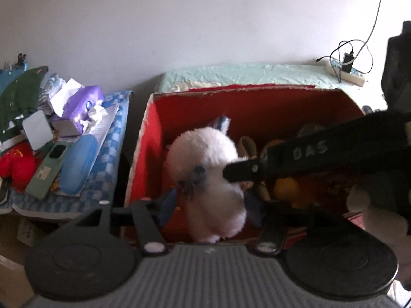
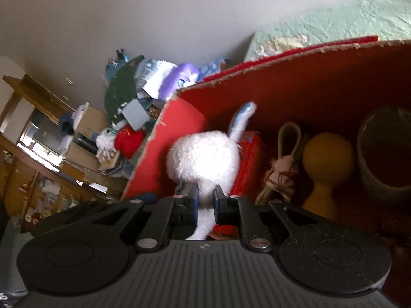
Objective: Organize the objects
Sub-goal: 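Lower the white bunny into the red box and open the right gripper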
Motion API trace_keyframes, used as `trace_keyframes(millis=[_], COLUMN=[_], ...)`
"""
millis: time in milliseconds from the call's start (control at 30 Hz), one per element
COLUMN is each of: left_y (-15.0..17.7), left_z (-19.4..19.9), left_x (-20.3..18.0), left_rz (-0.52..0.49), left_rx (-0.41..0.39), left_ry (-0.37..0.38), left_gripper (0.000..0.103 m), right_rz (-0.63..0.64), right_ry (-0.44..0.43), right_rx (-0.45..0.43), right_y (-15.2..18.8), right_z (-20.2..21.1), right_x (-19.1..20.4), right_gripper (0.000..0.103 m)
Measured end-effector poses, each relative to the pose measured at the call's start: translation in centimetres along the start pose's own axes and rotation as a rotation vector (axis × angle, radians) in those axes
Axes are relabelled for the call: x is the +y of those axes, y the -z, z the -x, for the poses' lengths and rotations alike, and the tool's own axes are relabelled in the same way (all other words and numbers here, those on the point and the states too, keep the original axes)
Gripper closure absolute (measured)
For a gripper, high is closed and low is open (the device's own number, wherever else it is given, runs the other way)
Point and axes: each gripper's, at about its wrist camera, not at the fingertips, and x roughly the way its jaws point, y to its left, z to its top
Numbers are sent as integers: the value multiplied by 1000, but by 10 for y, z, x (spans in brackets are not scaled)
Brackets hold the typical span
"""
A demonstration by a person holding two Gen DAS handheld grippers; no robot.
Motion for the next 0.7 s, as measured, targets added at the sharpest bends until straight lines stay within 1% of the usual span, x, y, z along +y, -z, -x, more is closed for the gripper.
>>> trace_keyframes(millis=[33,167,233,367,433,467,500,567,700], left_y=[0,-4,-5,-5,-4,-4,-4,-3,-3], left_z=[1,1,0,-2,-5,-6,-8,-9,-8], left_x=[0,2,2,3,3,3,3,3,3], left_rz=[-1,-4,-9,11,17,18,20,26,36], left_rx=[-2,6,8,21,29,34,39,47,50], left_ry=[-2,-34,-52,-54,-57,-62,-66,-73,-95], left_gripper=[41,50,51,52,52,52,52,52,51], right_rz=[-3,-4,-1,-1,4,5,4,13,67], right_ry=[-1,8,39,78,77,73,67,59,102], right_rx=[10,39,69,104,89,79,68,46,-5], right_y=[-1,-5,-7,-11,-10,-9,-9,-8,-6], right_z=[-2,-12,-21,-28,-24,-22,-20,-13,-3], right_x=[0,8,9,14,13,13,13,13,20], right_gripper=[90,91,91,87,86,82,74,73,73])
